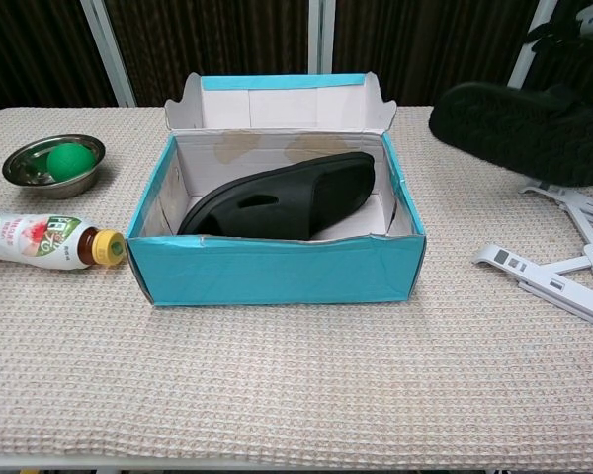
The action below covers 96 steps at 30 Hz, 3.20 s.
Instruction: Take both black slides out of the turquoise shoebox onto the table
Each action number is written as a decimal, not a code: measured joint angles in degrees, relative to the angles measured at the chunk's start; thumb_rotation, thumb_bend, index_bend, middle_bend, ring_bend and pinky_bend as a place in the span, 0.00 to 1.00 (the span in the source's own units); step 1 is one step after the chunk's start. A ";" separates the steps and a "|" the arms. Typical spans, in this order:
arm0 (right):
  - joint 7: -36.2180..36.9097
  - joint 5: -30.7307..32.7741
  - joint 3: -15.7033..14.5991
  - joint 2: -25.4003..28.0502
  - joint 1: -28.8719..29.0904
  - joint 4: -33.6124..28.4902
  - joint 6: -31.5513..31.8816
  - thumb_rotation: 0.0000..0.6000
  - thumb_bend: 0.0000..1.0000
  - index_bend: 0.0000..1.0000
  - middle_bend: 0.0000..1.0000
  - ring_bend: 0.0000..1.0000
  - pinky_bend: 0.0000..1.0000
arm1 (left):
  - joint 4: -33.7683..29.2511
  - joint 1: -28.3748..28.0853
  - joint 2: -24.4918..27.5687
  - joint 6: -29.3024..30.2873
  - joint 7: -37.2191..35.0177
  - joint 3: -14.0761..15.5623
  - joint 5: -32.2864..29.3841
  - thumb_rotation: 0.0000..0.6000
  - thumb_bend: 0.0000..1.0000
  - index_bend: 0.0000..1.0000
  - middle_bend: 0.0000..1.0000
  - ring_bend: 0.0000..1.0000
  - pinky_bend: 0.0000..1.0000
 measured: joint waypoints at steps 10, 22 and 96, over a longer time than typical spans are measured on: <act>0.44 -2.03 4.20 6.81 -2.55 -5.81 2.56 1.00 0.00 0.00 0.00 0.00 0.00 | -7.22 -16.39 -1.25 -18.51 6.07 -6.36 -14.06 1.00 0.00 0.17 0.14 0.08 0.15; 5.39 -7.50 7.29 11.68 -7.55 -9.05 4.70 1.00 0.00 0.00 0.00 0.00 0.00 | -7.80 -33.87 -15.87 -20.33 28.72 -7.14 -41.56 1.00 0.00 0.21 0.25 0.17 0.21; 12.77 -13.38 11.28 9.11 -13.47 -3.70 1.32 1.00 0.00 0.00 0.00 0.00 0.00 | 4.52 -53.42 -24.75 -18.34 59.05 14.80 -28.13 1.00 0.00 0.18 0.13 0.04 0.15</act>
